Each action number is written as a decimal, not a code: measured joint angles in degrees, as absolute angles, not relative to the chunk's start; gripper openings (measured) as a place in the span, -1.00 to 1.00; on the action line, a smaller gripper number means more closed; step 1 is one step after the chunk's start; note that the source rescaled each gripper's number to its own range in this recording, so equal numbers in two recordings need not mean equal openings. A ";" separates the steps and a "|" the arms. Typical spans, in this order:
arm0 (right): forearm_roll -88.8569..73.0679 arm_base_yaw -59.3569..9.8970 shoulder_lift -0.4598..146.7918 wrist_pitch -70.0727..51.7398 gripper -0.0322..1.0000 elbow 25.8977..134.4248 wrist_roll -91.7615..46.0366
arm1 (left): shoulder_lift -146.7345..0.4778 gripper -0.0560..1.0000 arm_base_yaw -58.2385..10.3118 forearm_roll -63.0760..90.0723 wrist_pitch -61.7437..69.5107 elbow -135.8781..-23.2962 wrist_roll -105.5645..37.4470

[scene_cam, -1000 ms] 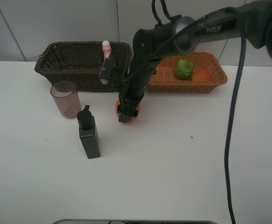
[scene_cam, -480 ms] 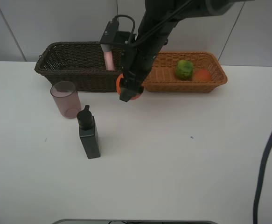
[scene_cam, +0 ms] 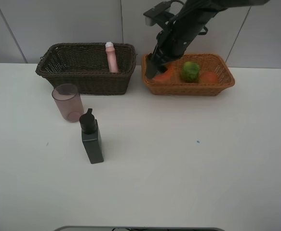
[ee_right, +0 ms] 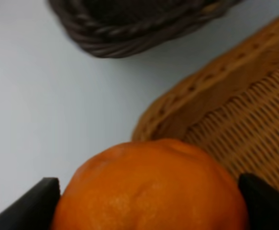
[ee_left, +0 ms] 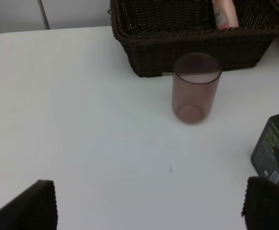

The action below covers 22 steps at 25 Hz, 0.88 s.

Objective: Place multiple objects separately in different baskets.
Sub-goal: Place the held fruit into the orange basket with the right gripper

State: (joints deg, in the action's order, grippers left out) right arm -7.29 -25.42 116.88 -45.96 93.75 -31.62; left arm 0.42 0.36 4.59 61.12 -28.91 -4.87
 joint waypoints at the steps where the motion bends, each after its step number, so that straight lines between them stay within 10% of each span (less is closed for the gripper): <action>1: -7.17 -24.57 116.88 -44.57 0.30 93.75 -29.09 | 0.42 1.00 0.36 4.59 61.12 -28.91 -4.87; 22: -2.46 -21.52 124.39 -26.90 0.30 93.70 -10.91 | 0.42 1.00 0.36 4.59 61.12 -28.91 -4.87</action>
